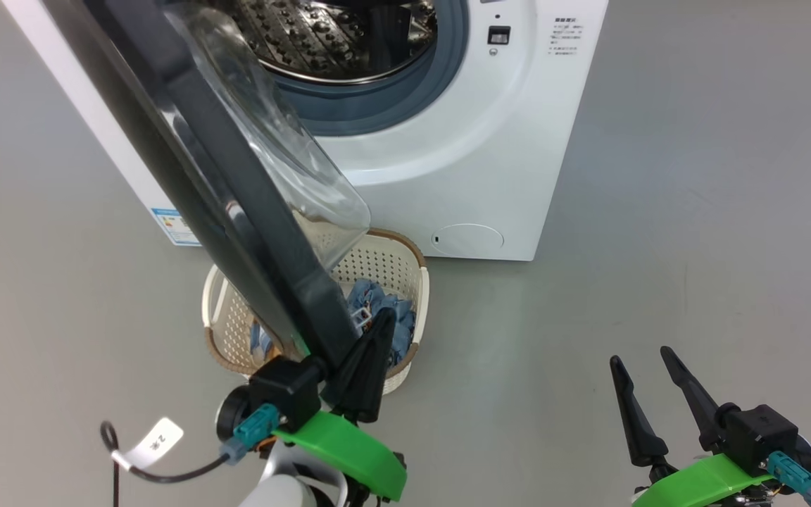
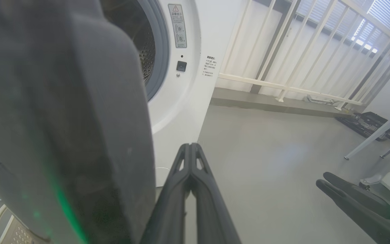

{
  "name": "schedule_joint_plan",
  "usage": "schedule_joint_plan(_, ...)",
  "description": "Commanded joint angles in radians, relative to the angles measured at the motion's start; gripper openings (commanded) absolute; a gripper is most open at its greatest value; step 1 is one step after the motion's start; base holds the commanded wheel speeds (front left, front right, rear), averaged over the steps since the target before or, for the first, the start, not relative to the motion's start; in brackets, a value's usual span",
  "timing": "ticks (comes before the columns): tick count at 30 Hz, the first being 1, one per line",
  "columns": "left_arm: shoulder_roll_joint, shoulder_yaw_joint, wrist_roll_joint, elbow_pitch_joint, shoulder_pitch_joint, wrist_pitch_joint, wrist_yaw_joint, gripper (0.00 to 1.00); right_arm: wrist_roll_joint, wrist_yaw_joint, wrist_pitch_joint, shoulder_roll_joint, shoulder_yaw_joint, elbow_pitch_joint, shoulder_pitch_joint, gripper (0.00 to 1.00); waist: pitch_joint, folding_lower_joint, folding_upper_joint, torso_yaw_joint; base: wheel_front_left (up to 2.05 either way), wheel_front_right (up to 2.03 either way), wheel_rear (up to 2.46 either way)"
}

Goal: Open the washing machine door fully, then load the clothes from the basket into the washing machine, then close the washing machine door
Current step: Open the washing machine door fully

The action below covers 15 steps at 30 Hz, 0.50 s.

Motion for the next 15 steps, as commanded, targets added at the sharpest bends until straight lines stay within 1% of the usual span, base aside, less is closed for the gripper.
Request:
schedule_joint_plan(1, 0.050, 0.071, -0.013, -0.014, -0.008, -0.001, 0.030, 0.00, 0.007, 0.002, -0.012, -0.012, 0.024, -0.022, -0.014, 1.00, -0.002, 0.0000, 0.0000, 0.005, 0.00, 0.00, 0.00)
schedule_joint_plan(10, 0.074, 0.069, -0.013, -0.057, 0.021, 0.010, 0.046, 0.00, 0.007, 0.002, -0.012, -0.016, 0.026, -0.022, -0.011, 1.00, 0.000, 0.0000, 0.0000, 0.029, 0.00, 0.00, 0.00)
schedule_joint_plan(15, 0.097, 0.058, 0.004, -0.104, 0.033, 0.020, 0.053, 0.00, 0.006, 0.002, -0.012, -0.017, 0.029, -0.024, -0.014, 1.00, 0.008, 0.0000, 0.0000, 0.035, 0.00, 0.00, 0.00)
